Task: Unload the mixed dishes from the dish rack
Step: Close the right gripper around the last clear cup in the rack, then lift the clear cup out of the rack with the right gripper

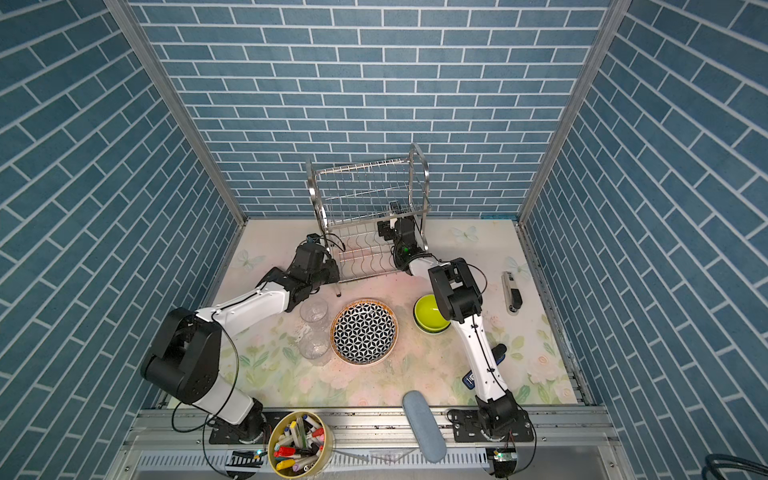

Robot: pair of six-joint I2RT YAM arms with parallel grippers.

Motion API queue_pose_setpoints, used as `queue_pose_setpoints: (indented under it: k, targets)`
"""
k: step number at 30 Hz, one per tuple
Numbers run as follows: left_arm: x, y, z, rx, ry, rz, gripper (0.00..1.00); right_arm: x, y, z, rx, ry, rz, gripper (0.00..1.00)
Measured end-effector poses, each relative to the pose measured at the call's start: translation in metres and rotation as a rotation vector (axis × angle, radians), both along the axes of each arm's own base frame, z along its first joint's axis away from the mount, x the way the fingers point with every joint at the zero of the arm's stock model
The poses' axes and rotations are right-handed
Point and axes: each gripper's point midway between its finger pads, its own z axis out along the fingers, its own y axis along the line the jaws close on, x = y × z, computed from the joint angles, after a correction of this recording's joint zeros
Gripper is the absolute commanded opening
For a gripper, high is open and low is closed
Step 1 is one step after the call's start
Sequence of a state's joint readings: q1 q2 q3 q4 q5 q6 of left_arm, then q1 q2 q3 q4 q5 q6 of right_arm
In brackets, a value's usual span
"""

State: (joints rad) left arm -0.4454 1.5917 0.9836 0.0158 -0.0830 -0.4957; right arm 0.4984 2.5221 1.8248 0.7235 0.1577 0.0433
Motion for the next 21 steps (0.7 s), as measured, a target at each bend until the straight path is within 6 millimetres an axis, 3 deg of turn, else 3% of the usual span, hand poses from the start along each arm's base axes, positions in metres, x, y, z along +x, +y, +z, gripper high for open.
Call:
queue_pose_setpoints:
  k: [9,11,14,17,21]
  targets:
    - [0.0007,-0.0014,-0.0004,0.001,-0.002,-0.003,0.04,0.0027,-0.0048,-0.0012,0.004,0.005,0.009,0.69]
    - [0.0008,-0.0015,-0.0002,0.0,-0.003,-0.003,0.04,0.0026,-0.0048,-0.0012,0.005,0.003,0.011,0.6]
    - [0.001,-0.0016,0.0001,0.001,-0.001,-0.003,0.04,0.0022,-0.0047,-0.002,0.006,0.003,0.016,0.37]
    - [0.0009,-0.0014,0.0001,0.003,0.0,-0.003,0.04,-0.0004,-0.0053,-0.0026,0.019,-0.004,0.02,0.32]
    - [0.0008,-0.0012,-0.0002,0.004,0.001,-0.003,0.04,-0.007,-0.0059,-0.0019,0.046,-0.004,0.036,0.17]
